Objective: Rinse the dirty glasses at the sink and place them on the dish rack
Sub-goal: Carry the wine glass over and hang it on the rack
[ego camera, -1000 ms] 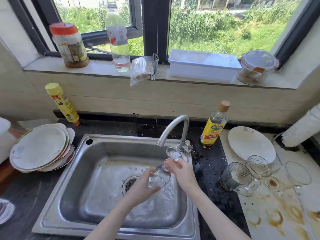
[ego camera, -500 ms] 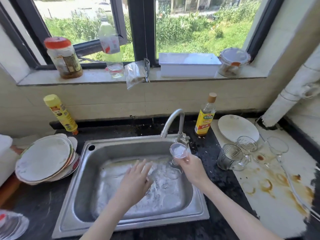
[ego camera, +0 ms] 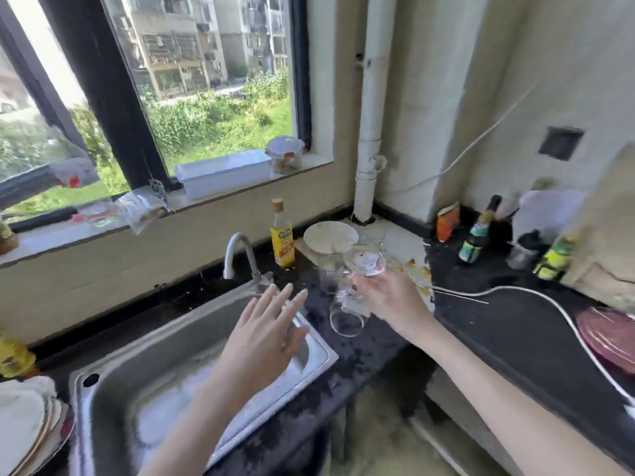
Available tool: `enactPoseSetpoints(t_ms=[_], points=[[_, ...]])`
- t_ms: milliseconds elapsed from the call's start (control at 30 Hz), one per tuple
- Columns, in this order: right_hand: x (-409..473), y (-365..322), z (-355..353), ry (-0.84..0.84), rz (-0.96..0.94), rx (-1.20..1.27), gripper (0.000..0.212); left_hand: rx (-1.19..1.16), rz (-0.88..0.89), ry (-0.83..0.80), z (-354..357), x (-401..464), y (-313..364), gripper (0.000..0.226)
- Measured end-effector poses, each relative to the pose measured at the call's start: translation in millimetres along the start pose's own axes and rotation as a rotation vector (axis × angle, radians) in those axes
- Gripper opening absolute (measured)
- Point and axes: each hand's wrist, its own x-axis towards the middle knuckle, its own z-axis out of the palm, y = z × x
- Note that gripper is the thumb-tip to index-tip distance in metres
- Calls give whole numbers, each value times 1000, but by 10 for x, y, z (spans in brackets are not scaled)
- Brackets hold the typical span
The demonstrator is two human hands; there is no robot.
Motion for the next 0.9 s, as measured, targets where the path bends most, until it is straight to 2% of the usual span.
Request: enactPoseSetpoints(t_ms=[67, 233, 367, 500, 633, 667, 800, 900], points=[[-362, 51, -323, 60, 39, 2, 12, -63, 78, 1, -30, 3, 369, 96], [-1356, 233, -1216, 216, 138, -16, 14, -172, 290, 11, -15, -59, 1470, 79], [-2235, 381, -1967, 357, 183, -28, 13, -201, 473, 7, 12, -74, 2482, 90], [-3159, 479, -2766, 531, 243, 6, 13, -257, 619, -22, 40, -173, 3624, 92], [-4125, 575, -3544, 667, 287, -56, 13, -206, 767, -88, 151, -333, 4810, 72], [-4338, 601, -3720, 700, 301, -65, 11, -219, 797, -78, 191, -377, 5087, 73], [-5018, 722, -4347, 817, 356, -87, 7, -321, 933, -116, 337, -524, 6035, 97], [-5363, 847, -4745, 905, 388, -87, 8, -286, 996, -130, 385, -443, 6606, 92]])
